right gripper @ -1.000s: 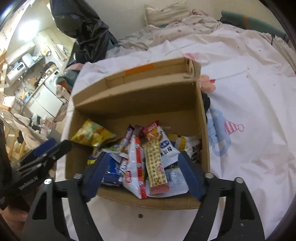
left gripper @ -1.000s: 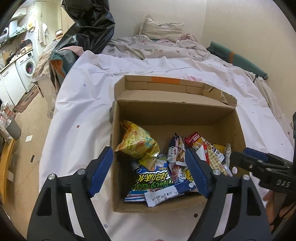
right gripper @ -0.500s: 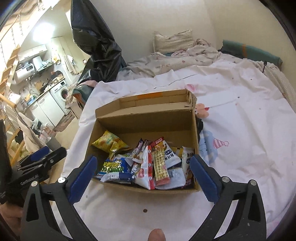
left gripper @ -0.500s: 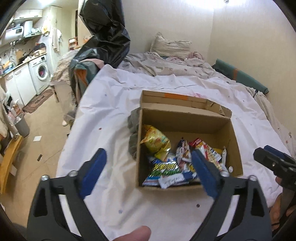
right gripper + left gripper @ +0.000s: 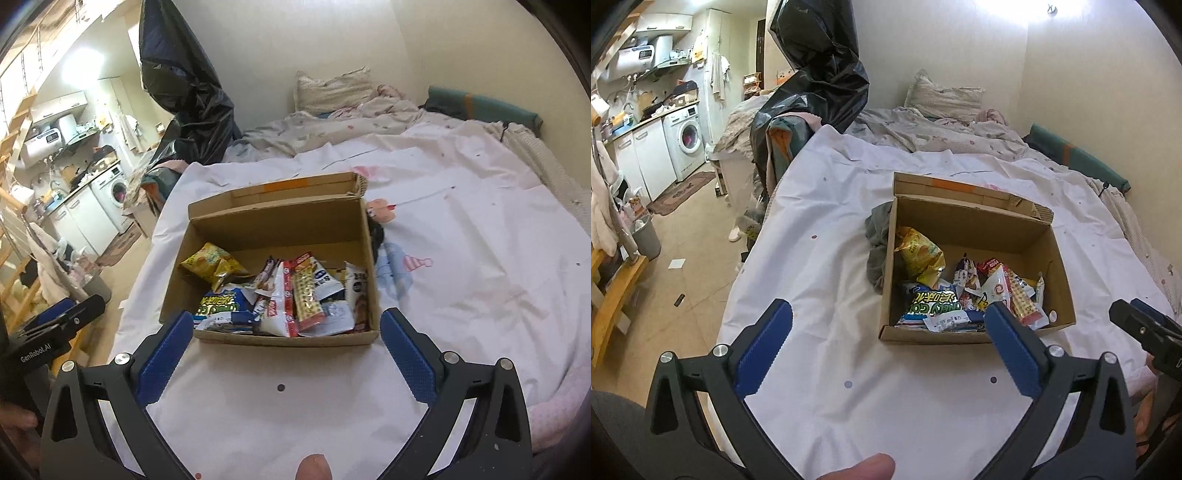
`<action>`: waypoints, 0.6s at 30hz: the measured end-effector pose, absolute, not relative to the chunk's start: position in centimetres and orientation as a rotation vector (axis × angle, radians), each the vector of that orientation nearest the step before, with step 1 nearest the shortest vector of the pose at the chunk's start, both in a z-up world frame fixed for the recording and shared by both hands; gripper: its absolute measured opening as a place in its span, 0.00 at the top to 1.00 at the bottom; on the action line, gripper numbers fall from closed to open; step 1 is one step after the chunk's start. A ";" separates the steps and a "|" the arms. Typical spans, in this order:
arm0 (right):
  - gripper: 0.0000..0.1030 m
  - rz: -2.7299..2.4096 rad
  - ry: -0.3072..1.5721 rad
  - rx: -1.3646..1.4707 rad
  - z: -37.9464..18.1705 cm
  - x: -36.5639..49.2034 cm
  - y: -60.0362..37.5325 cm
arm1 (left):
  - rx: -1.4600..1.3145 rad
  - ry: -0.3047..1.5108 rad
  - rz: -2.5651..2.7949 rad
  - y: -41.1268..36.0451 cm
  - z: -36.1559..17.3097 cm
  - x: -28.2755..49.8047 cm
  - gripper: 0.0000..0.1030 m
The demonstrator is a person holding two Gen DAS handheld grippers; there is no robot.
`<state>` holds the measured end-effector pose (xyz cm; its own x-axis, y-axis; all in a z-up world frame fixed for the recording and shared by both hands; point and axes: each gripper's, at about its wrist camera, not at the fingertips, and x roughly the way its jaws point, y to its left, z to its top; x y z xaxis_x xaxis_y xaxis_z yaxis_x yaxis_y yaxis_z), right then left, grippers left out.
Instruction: Organize snacks
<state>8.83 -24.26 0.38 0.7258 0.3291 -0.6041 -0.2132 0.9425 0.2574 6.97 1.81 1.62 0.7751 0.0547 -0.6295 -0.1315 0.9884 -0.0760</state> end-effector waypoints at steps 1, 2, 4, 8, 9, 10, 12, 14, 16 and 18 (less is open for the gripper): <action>0.00 0.295 0.692 0.170 0.3 8.7 -24.3 | -0.113 0.675 0.101 1.6 1.6 7.0 0.00; 0.00 0.288 0.686 0.164 0.3 8.6 -24.2 | -0.106 0.674 0.100 1.4 1.5 6.9 0.00; 0.00 0.273 0.674 0.154 0.3 8.5 -24.1 | -0.100 0.682 0.088 1.0 1.2 7.0 0.00; 0.00 0.241 0.659 0.122 0.0 9.0 -23.6 | -0.104 0.693 0.073 0.6 0.8 7.2 0.00; 0.00 0.238 0.663 0.116 -0.2 9.1 -23.4 | -0.106 0.692 0.074 0.5 0.7 7.3 0.00; 0.00 0.235 0.667 0.110 -0.3 9.3 -23.2 | -0.104 0.691 0.078 0.4 0.7 7.4 0.00; 0.00 0.234 0.670 0.106 -0.5 9.5 -23.0 | -0.103 0.686 0.083 0.4 0.7 7.2 0.00; 0.00 0.236 0.669 0.103 -0.5 9.6 -22.7 | -0.106 0.685 0.083 0.4 0.7 7.3 0.00; 0.00 0.237 0.674 0.088 -0.7 9.6 -22.4 | -0.113 0.686 0.081 0.4 0.7 7.2 0.00; 0.00 0.237 0.679 0.078 -0.8 9.7 -22.2 | -0.117 0.684 0.075 0.4 0.8 7.2 0.00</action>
<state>9.68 -22.22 -0.83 0.7524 0.2419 -0.6126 -0.1915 0.9703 0.1480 7.22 0.42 0.82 0.7727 0.0308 -0.6341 -0.1076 0.9907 -0.0830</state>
